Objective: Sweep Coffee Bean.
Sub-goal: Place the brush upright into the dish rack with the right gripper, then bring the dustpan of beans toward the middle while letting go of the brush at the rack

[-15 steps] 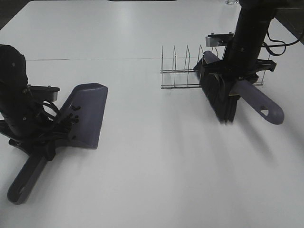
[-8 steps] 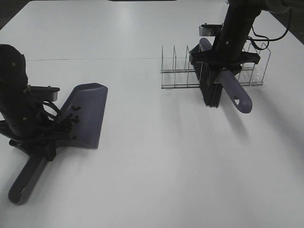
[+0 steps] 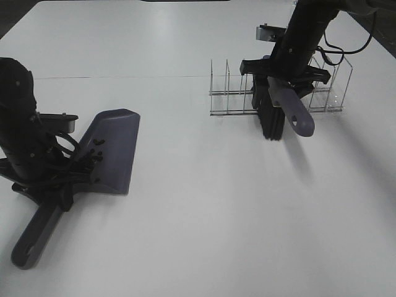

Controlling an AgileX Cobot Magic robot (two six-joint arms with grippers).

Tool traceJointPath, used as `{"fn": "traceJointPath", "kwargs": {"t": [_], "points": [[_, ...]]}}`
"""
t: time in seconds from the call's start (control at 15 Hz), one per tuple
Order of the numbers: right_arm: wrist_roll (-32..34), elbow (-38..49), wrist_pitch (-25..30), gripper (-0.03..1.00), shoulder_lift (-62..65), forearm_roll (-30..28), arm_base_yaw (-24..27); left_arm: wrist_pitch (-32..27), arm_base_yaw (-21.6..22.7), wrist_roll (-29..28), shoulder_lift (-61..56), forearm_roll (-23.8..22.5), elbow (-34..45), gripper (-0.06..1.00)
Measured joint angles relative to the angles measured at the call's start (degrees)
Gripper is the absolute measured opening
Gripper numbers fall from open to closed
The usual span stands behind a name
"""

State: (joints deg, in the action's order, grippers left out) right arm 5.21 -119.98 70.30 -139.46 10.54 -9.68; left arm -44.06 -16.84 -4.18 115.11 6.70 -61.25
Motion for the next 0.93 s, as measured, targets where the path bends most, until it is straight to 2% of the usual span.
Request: {"fn": "traceJointPath", "kwargs": {"t": [0.2,0.47,0.73,0.93], "points": [[0.0,0.0,0.0,0.63,0.34,0.0,-0.06,0.0,0.0,0.0,0.0,0.06,0.0,0.33],[0.0,0.0,-0.06,0.63,3.84,-3.44,-0.06,0.11,0.0,-1.26,0.0,0.06,0.0,0.33],[-0.11,0.0,-0.06,0.63,6.76,-3.78,-0.06,1.72,0.0,-1.89,0.0,0.17,-0.23,0.33],[-0.17,0.0,-0.11,0.63,7.33,-4.7,-0.06,2.69,0.0,-2.01,1.2,-1.26,-3.78,0.33]]}}
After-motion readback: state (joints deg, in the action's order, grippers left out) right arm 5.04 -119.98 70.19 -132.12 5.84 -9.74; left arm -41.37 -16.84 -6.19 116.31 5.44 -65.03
